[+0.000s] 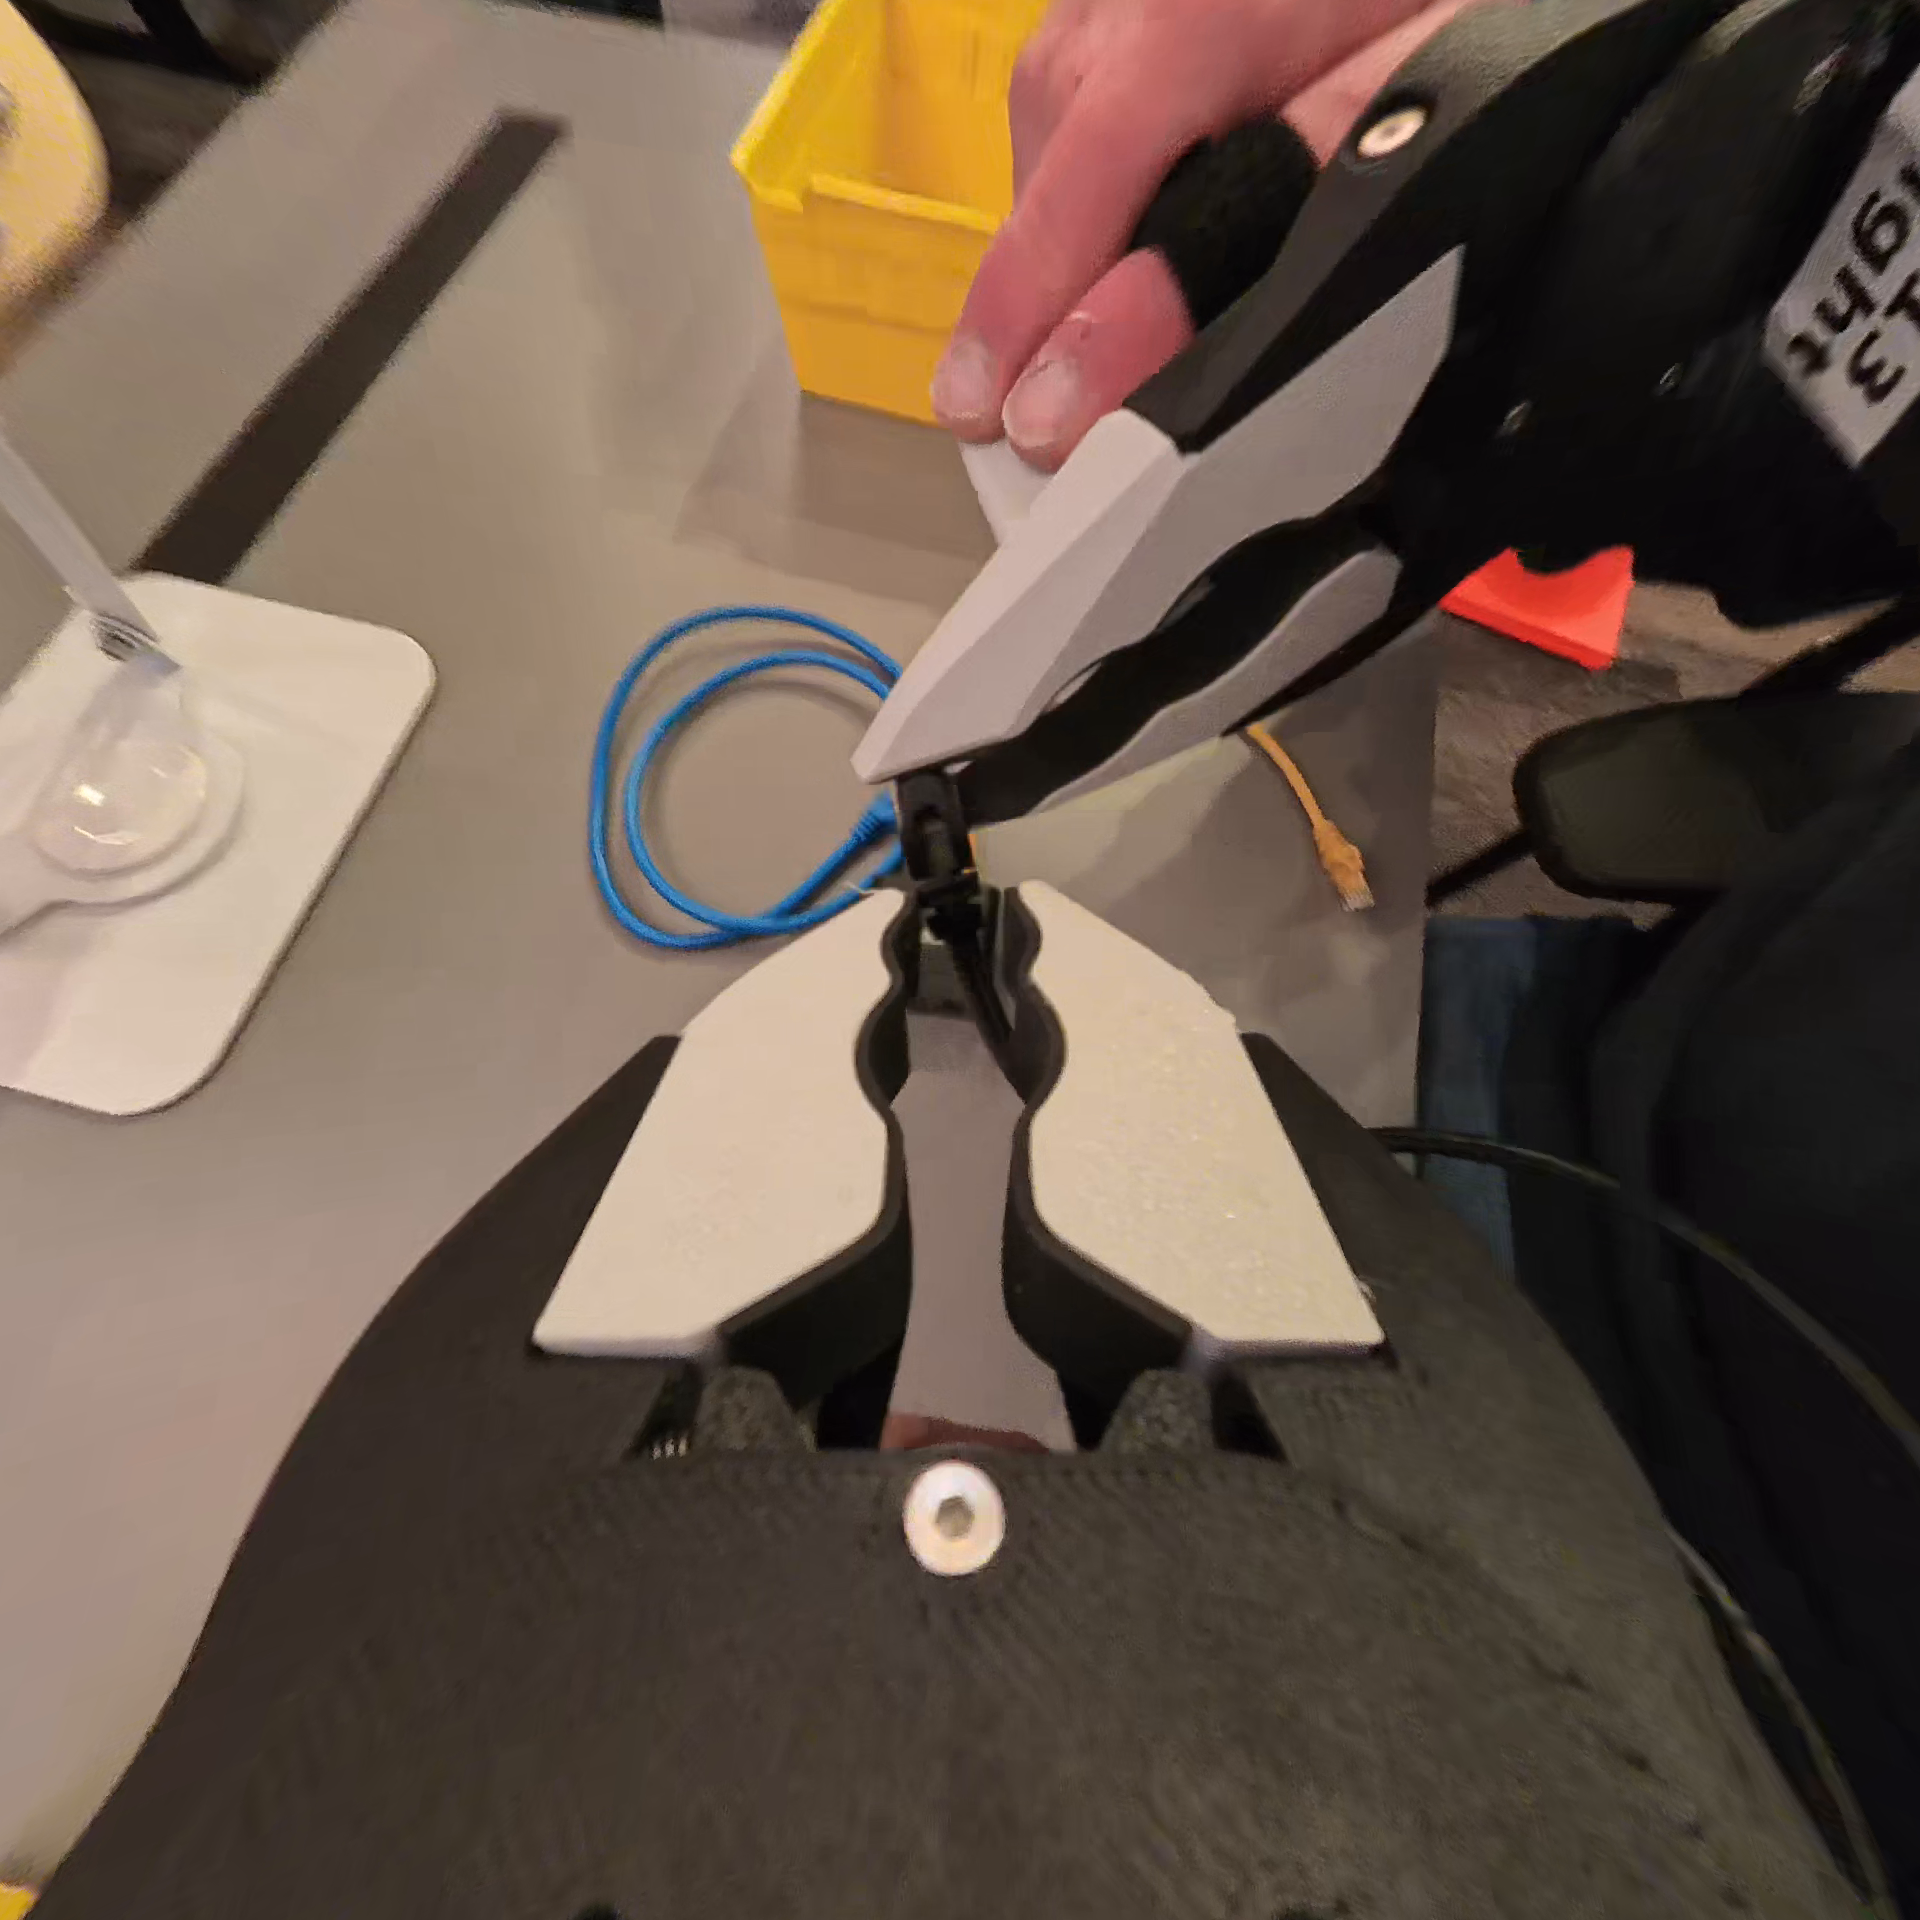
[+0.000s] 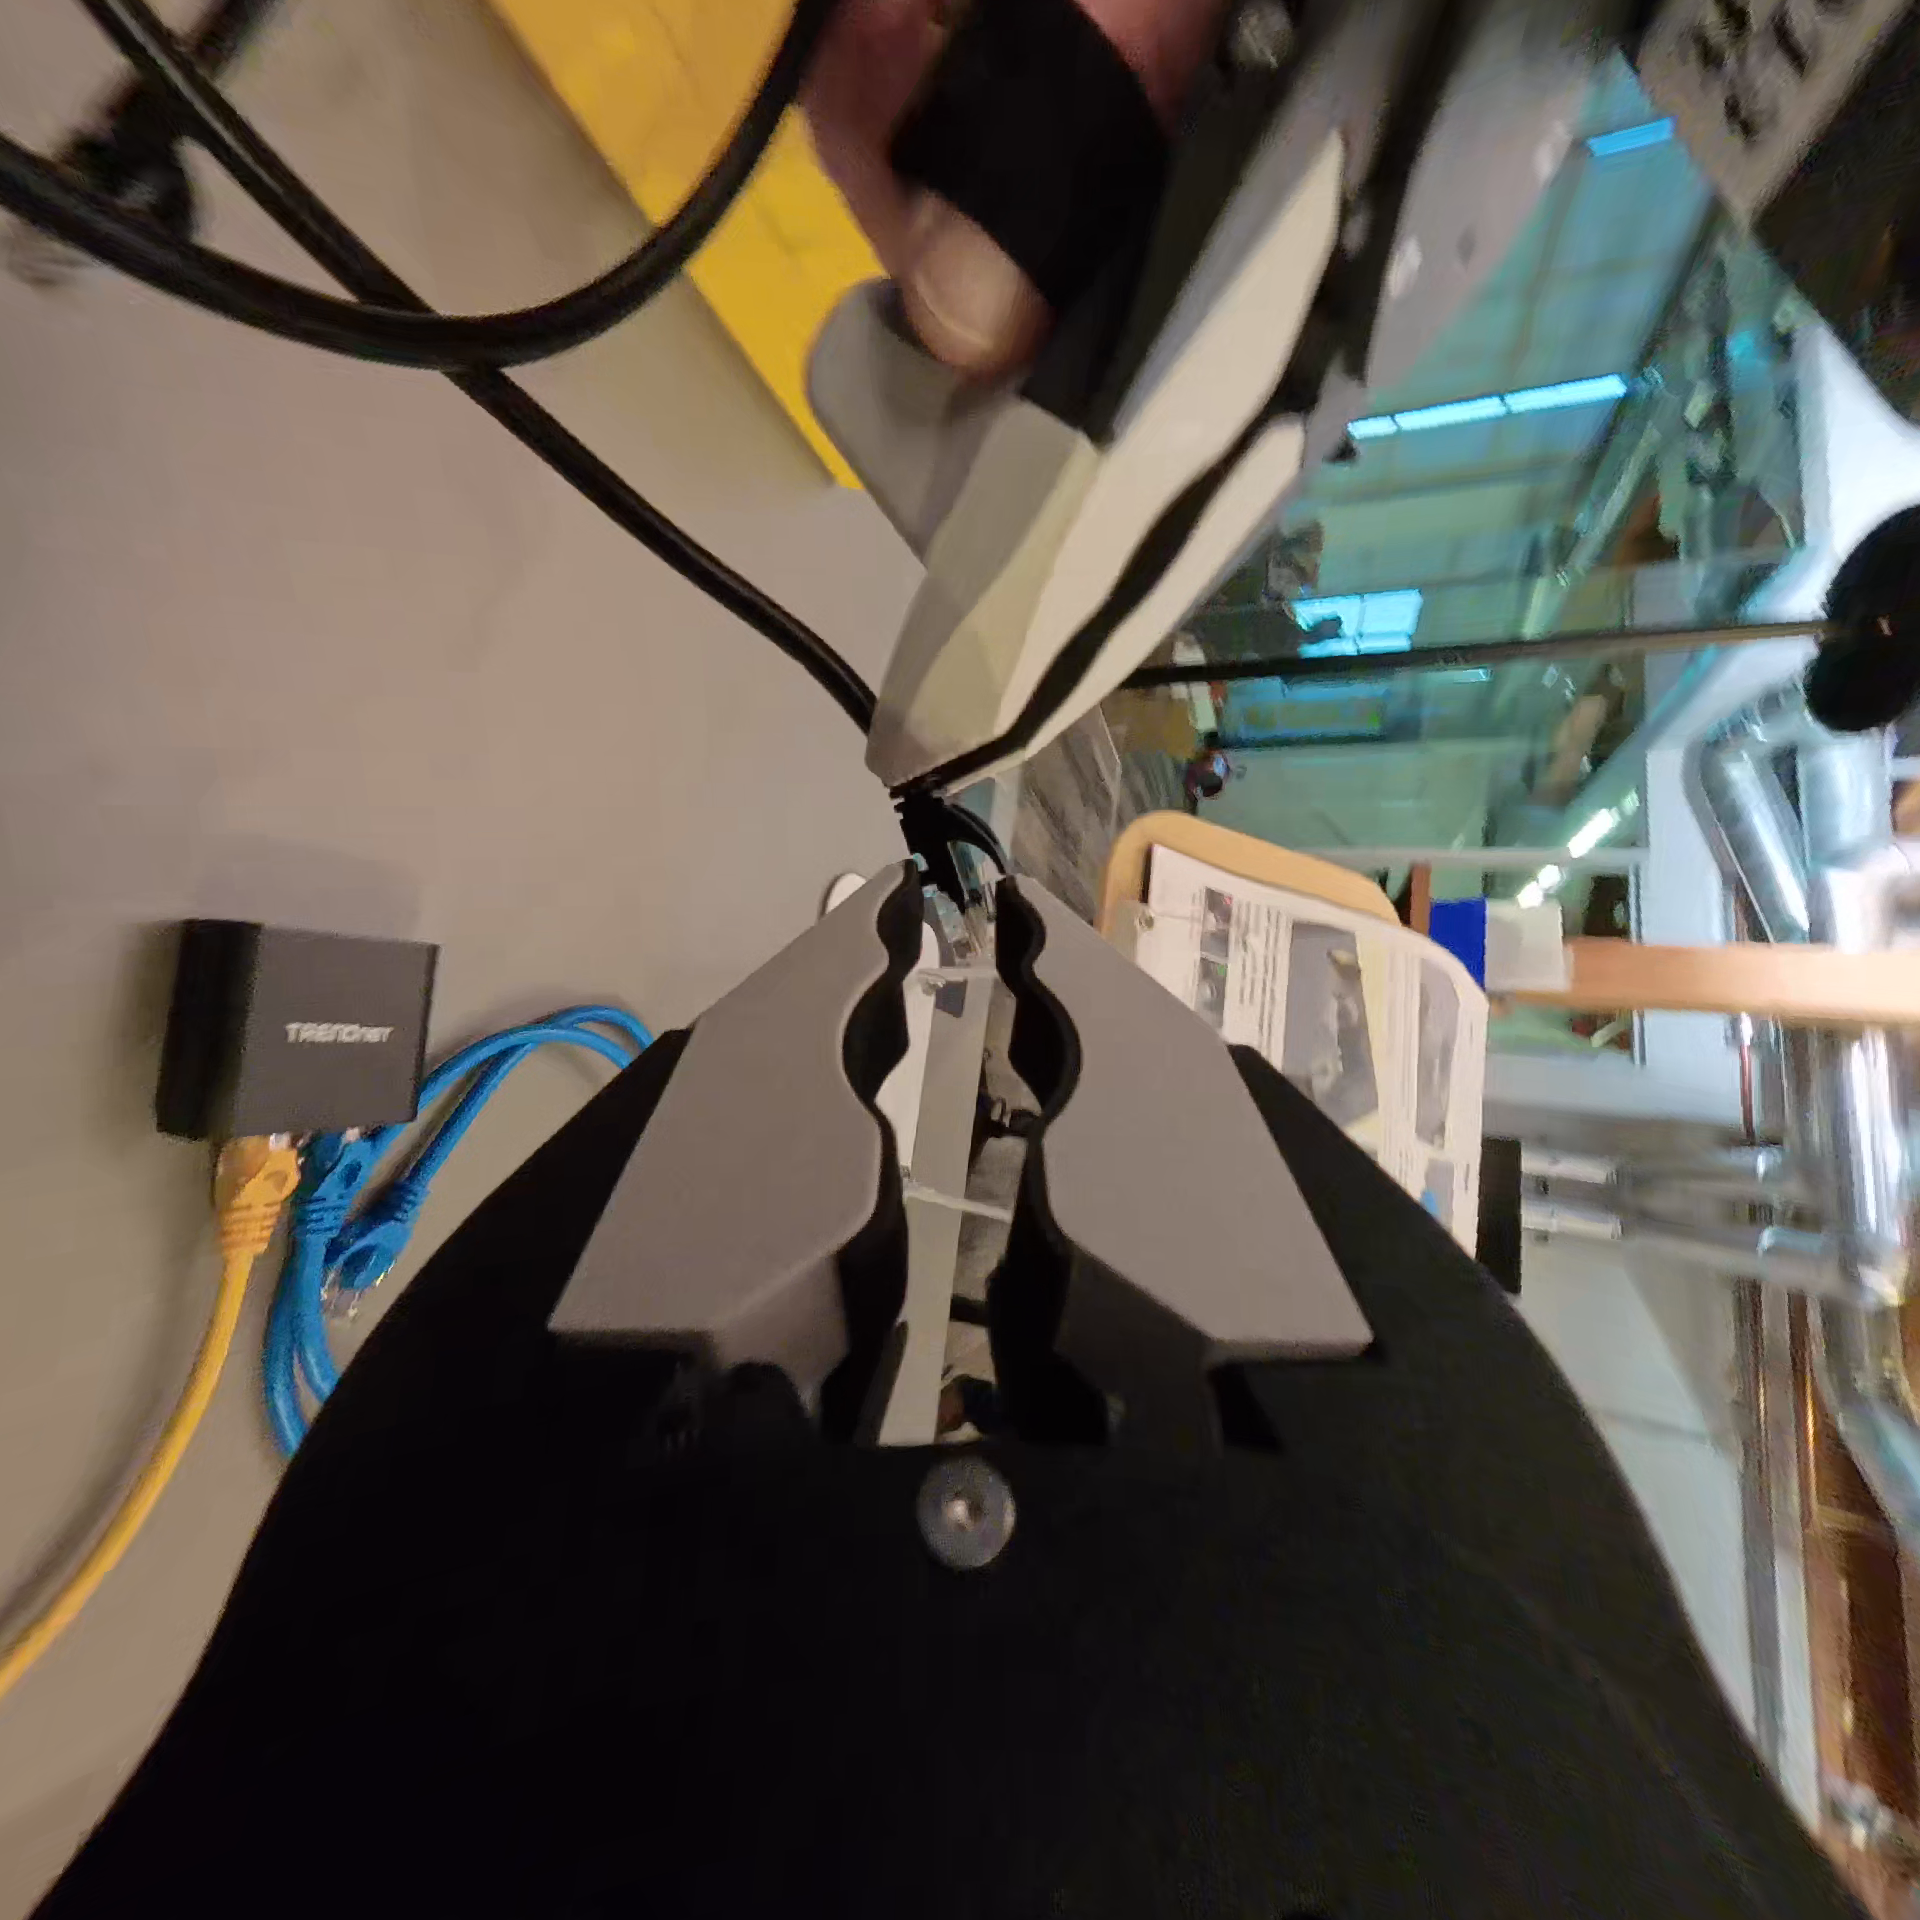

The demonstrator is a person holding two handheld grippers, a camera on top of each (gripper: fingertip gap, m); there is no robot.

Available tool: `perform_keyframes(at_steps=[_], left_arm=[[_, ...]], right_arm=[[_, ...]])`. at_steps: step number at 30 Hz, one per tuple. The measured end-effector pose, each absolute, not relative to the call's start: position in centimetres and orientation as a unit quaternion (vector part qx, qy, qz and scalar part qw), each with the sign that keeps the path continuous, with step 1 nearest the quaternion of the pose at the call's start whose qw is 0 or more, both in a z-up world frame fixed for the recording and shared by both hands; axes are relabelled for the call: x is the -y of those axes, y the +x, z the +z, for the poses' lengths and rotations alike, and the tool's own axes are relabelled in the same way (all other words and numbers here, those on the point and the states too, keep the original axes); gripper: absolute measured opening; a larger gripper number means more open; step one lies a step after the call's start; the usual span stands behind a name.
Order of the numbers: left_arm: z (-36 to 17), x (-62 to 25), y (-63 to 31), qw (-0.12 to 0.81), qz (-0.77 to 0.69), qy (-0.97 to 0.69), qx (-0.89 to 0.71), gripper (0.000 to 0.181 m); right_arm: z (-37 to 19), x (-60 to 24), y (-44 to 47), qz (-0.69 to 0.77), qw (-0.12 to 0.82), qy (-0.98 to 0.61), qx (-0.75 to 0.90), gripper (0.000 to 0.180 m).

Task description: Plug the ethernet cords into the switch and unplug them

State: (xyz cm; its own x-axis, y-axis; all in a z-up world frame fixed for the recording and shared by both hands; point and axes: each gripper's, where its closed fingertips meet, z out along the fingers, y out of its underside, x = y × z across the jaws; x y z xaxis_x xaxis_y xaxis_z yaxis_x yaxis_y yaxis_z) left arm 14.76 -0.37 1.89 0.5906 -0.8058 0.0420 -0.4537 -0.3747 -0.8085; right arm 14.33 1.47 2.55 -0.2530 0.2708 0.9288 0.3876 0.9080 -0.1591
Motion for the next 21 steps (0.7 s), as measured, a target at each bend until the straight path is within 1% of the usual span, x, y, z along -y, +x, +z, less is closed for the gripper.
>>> perform_keyframes(at_steps=[1,4,7,14,17,21], left_arm=[[2.4,0.1,14.8,0.417,-0.218,-0.791,-0.392,0.016],[3.1,0.0,15.1,0.448,-0.220,-0.778,-0.380,0.024],[2.7,-0.2,15.2,0.464,-0.223,-0.773,-0.370,0.025],[4.1,-1.3,15.4,0.557,-0.267,-0.732,-0.288,0.016],[3.7,-1.5,15.9,0.571,-0.284,-0.723,-0.267,0.013],[4.4,-1.9,15.8,0.606,-0.289,-0.702,-0.240,0.012]], right_arm=[[2.6,-1.7,14.3,-0.040,0.581,-0.224,0.781,0.013],[2.8,-1.7,14.3,0.019,0.602,-0.282,0.747,0.013],[3.2,-2.0,14.5,0.041,0.626,-0.320,0.710,0.013],[3.9,-2.4,15.0,0.090,0.663,-0.375,0.642,0.013],[3.8,-2.5,15.0,0.103,0.669,-0.390,0.624,0.013],[3.7,-2.8,15.1,0.112,0.674,-0.399,0.612,0.012]])
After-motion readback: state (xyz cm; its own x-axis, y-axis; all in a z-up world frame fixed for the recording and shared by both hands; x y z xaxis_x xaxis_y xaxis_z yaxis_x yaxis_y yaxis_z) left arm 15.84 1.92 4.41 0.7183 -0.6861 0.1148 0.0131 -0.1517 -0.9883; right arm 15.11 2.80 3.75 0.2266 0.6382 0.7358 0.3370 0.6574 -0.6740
